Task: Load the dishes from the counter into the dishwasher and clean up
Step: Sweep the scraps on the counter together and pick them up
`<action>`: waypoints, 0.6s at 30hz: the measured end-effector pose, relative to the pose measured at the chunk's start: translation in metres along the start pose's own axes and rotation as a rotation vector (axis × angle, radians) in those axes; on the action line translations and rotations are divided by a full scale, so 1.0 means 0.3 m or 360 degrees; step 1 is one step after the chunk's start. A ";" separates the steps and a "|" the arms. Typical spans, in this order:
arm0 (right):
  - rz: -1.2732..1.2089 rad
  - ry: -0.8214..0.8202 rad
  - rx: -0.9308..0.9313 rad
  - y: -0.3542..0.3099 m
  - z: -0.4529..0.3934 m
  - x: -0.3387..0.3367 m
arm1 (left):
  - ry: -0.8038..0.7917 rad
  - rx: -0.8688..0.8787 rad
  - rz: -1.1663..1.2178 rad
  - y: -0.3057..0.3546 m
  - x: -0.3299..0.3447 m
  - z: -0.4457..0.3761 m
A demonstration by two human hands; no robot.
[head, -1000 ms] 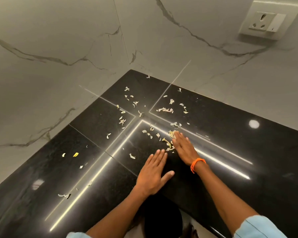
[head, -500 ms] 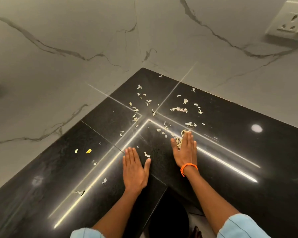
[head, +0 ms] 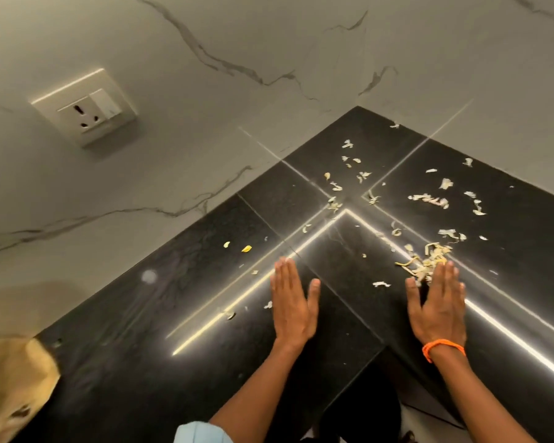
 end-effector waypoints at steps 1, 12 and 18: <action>0.0024 -0.0023 -0.0051 -0.014 0.009 0.007 | 0.0107 -0.0167 -0.0006 -0.103 -0.052 0.027; 0.0027 -0.0146 -0.0128 -0.076 0.017 0.056 | 0.0089 -0.0695 -0.0116 -0.225 -0.087 0.077; -0.0104 -0.0134 -0.0275 -0.084 0.037 0.042 | -0.0272 -0.0115 0.0122 0.127 0.040 -0.066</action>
Point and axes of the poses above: each hand's wrist, its own z-axis away from the middle knuckle, its own x-axis out of the palm, y = z × x, the point moved 5 cm from there along -z, towards the middle knuckle, and after that the axes turned 5 degrees about x, right-handed, at the moved point
